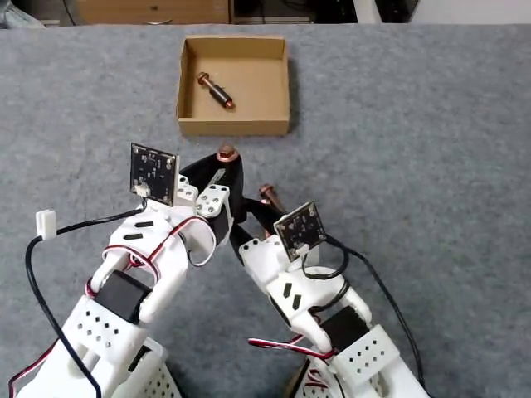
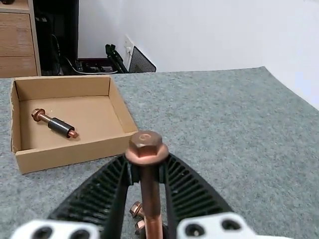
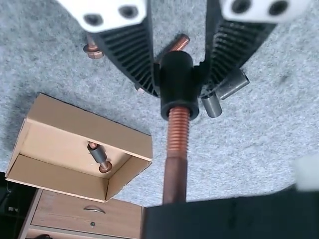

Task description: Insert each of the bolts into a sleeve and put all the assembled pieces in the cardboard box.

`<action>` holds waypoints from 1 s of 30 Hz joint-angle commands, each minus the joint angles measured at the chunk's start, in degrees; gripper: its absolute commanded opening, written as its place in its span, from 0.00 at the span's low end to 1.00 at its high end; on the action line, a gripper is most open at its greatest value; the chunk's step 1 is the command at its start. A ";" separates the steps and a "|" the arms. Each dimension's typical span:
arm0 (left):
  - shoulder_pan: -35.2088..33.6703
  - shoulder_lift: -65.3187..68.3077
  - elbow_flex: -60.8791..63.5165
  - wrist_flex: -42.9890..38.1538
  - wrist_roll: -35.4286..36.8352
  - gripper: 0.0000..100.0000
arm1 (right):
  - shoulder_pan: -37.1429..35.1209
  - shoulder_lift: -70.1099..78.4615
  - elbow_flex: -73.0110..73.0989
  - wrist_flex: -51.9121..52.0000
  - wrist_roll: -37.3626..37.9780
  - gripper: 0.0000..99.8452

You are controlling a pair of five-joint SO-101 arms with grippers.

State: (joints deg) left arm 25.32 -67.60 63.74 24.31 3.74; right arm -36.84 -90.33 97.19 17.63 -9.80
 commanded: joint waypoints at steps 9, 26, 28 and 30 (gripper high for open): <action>-0.79 0.22 -9.32 11.69 -0.09 0.09 | -0.04 -0.31 -4.18 -0.35 -0.26 0.00; -0.44 0.22 -10.90 13.98 -4.31 0.17 | -0.13 -0.31 -4.26 -0.44 -0.35 0.00; -0.53 0.22 -12.75 17.14 -7.12 0.17 | -0.13 -0.31 -4.35 -0.44 -0.26 0.00; -0.79 0.31 -14.86 20.13 -9.41 0.18 | -0.13 -0.31 -4.79 -0.35 -0.44 0.00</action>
State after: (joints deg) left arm 25.05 -67.43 54.77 41.54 -2.86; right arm -36.75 -90.33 96.84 17.63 -9.89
